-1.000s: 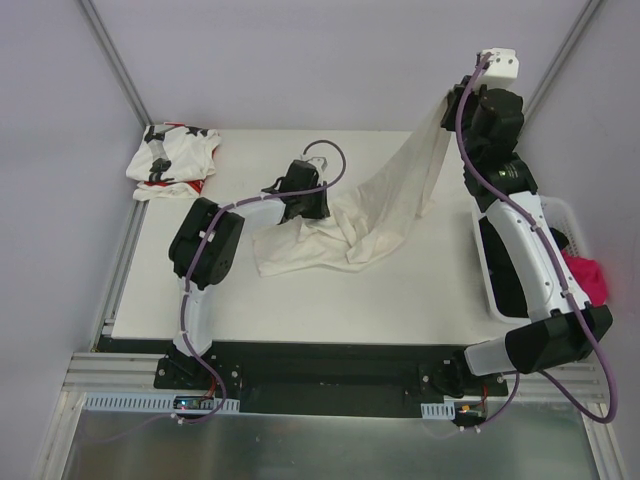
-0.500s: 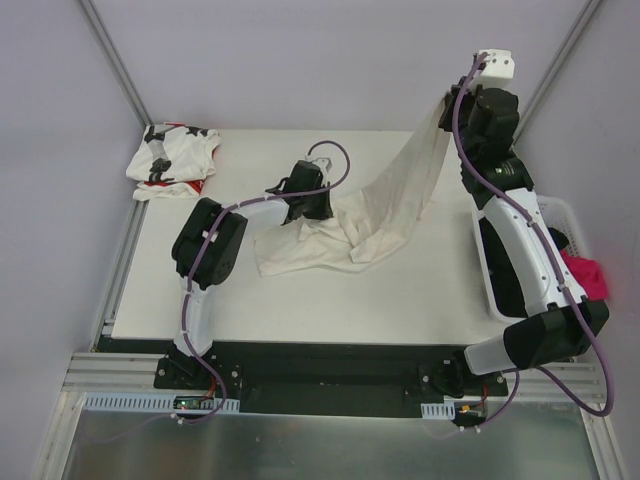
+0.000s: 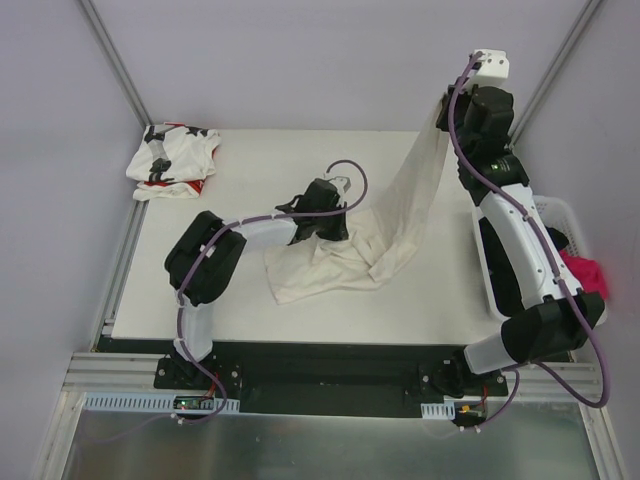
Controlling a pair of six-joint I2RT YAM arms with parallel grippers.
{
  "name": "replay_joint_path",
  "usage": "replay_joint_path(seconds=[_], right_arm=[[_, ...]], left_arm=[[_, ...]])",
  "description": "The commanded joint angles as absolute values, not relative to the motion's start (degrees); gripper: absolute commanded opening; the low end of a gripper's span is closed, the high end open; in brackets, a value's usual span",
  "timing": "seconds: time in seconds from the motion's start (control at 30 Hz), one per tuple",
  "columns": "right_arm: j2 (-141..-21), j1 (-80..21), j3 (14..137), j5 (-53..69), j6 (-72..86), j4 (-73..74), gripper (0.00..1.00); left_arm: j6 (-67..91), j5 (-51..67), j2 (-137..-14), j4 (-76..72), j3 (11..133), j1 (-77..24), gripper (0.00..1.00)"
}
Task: Fold and stack the t-shirts
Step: Flatten out the tshirt
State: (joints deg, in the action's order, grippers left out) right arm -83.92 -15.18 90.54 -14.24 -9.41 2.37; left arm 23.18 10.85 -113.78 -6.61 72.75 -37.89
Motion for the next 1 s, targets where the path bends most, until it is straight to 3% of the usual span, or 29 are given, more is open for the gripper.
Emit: replay_joint_path(seconds=[0.0, 0.4, 0.97], right_arm=[[-84.46, -14.41, 94.13, -13.97, -8.61, -0.79, 0.01], [-88.94, -13.18, 96.06, -13.19, -6.59, 1.22, 0.01], [-90.7, -12.48, 98.53, -12.57, -5.8, 2.55, 0.01]], left_arm=[[24.52, 8.53, -105.14, -6.24, 70.4, -39.29, 0.0], [24.96, 7.29, -94.31, -4.22, 65.14, -43.06, 0.0], [31.03, 4.92, -100.72, -5.62, 54.76, -50.71, 0.0]])
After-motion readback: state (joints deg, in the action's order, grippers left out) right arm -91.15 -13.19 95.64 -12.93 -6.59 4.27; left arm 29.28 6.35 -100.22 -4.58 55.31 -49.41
